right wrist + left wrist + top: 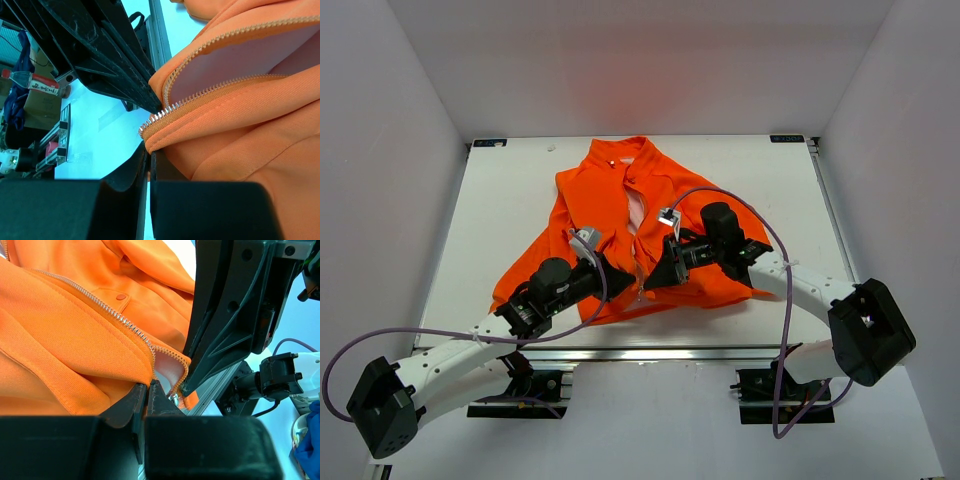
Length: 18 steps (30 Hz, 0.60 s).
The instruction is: Zip up the jacket
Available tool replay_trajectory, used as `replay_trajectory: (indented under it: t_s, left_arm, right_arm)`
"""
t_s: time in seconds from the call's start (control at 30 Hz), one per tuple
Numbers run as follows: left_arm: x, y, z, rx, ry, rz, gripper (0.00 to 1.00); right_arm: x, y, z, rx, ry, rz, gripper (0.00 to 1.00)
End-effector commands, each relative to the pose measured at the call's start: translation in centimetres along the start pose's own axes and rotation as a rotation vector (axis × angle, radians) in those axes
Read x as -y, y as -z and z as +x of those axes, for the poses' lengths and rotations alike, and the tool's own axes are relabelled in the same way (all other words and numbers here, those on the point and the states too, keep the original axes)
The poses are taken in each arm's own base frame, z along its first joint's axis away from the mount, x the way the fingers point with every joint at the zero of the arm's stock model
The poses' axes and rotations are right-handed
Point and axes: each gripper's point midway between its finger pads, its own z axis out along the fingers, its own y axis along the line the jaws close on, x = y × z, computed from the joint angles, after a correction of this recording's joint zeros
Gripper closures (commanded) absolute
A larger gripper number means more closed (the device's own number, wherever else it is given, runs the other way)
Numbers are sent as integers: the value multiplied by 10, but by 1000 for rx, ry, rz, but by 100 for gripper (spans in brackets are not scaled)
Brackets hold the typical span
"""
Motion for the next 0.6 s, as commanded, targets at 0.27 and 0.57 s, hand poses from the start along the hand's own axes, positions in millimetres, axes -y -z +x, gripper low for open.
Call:
replay_trajectory:
  t_s: [0.27, 0.57]
  left_arm:
    - [15, 1, -6, 26, -1, 68, 100]
    - [14, -2, -4, 22, 5, 76, 100]
  right_arm:
    - [-12, 2, -5, -2, 43, -45, 100]
    - [-13, 1, -8, 11, 37, -53, 100]
